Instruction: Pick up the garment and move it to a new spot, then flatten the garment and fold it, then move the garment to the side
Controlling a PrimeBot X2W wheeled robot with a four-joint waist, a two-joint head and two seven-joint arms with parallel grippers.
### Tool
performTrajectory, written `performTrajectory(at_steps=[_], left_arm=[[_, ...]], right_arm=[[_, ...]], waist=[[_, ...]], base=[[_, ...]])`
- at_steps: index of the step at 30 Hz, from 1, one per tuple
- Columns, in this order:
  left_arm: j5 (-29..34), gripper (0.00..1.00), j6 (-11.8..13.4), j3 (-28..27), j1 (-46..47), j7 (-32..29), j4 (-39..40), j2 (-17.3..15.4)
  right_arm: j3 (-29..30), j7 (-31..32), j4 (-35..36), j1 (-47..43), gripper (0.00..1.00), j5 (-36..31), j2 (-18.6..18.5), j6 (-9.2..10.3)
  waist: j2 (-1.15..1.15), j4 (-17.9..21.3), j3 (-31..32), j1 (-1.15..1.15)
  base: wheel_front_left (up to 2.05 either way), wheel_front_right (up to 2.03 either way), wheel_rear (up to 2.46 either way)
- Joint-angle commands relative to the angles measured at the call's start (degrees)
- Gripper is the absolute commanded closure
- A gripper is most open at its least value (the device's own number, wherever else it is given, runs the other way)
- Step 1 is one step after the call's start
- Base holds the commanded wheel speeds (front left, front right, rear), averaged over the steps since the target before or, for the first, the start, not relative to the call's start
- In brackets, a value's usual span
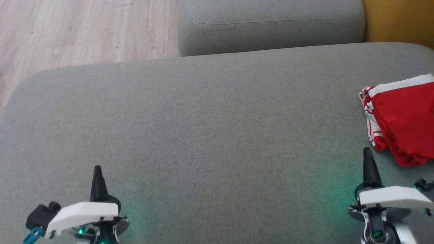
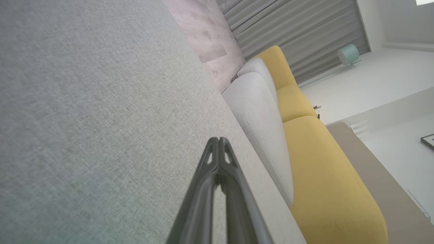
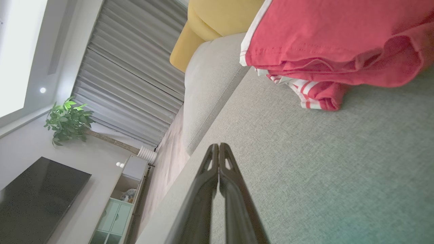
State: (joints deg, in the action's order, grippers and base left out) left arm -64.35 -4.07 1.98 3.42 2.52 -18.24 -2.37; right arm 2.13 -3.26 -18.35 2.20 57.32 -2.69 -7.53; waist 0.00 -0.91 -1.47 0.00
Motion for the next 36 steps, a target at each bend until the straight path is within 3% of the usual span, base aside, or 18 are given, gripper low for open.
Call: performTrajectory(at_steps=[1, 36], left_arm=[[-1.18, 1.00, -0.33, -1.59, 2.60, -0.29, 2.05, -0.30], [-19.18, 1.00, -2.42, -6.32, 2.73, -6.23, 3.49, -0.44]], right_arm=[[-0.39, 0.59, 2.15, 3.11, 1.00, 1.59, -0.71, 0.03], [2.37, 6.41, 3.65, 3.66, 1.00, 24.51, -0.72, 0.04]], waist=[[0.00, 0.02, 0.02, 0.00], [0.00, 0.62, 0.88, 0.00]], base=[[0.00, 0.00, 0.00], [0.00, 0.00, 0.00]])
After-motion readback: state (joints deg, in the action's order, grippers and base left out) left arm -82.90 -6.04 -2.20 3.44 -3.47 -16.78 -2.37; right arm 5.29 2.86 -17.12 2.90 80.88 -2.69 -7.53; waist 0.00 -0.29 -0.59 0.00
